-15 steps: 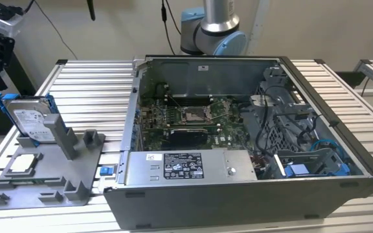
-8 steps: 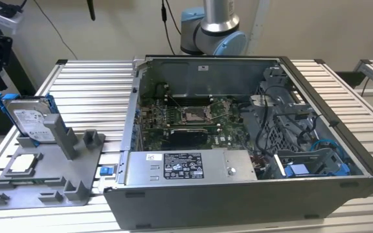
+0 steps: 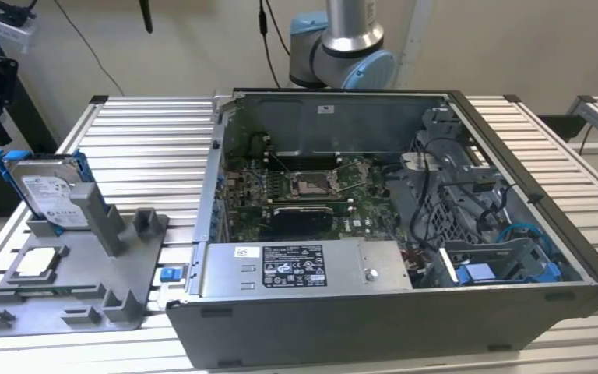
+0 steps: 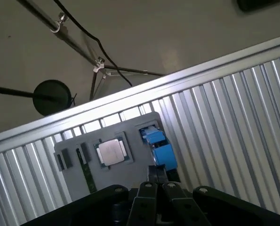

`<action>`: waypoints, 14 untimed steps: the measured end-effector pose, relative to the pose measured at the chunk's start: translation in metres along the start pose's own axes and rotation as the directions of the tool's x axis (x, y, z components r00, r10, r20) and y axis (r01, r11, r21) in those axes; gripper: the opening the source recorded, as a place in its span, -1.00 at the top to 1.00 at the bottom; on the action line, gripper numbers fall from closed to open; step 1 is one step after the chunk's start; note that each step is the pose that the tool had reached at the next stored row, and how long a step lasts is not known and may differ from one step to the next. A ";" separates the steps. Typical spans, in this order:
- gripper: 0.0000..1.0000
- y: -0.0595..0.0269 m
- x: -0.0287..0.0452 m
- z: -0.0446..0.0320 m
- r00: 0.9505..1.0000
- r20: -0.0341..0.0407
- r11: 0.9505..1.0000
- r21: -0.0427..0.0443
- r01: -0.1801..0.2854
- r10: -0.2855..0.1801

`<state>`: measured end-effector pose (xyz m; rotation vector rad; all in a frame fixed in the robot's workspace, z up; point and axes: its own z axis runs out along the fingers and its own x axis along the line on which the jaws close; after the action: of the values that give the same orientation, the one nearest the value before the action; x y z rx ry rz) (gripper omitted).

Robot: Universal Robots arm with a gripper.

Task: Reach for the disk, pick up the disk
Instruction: 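Pick up the disk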

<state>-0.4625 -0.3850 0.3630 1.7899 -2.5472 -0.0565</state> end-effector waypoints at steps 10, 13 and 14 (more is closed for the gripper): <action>1.00 -0.0003 -0.0001 0.0056 0.989 -0.004 0.989 0.010 0.149 -0.149; 1.00 -0.0003 -0.0001 0.0059 0.989 -0.004 0.989 0.010 0.149 -0.149; 1.00 -0.0003 -0.0001 0.0060 0.989 -0.004 0.989 0.010 0.149 -0.149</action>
<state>-0.4625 -0.3850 0.3570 1.9793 -2.4110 -0.0430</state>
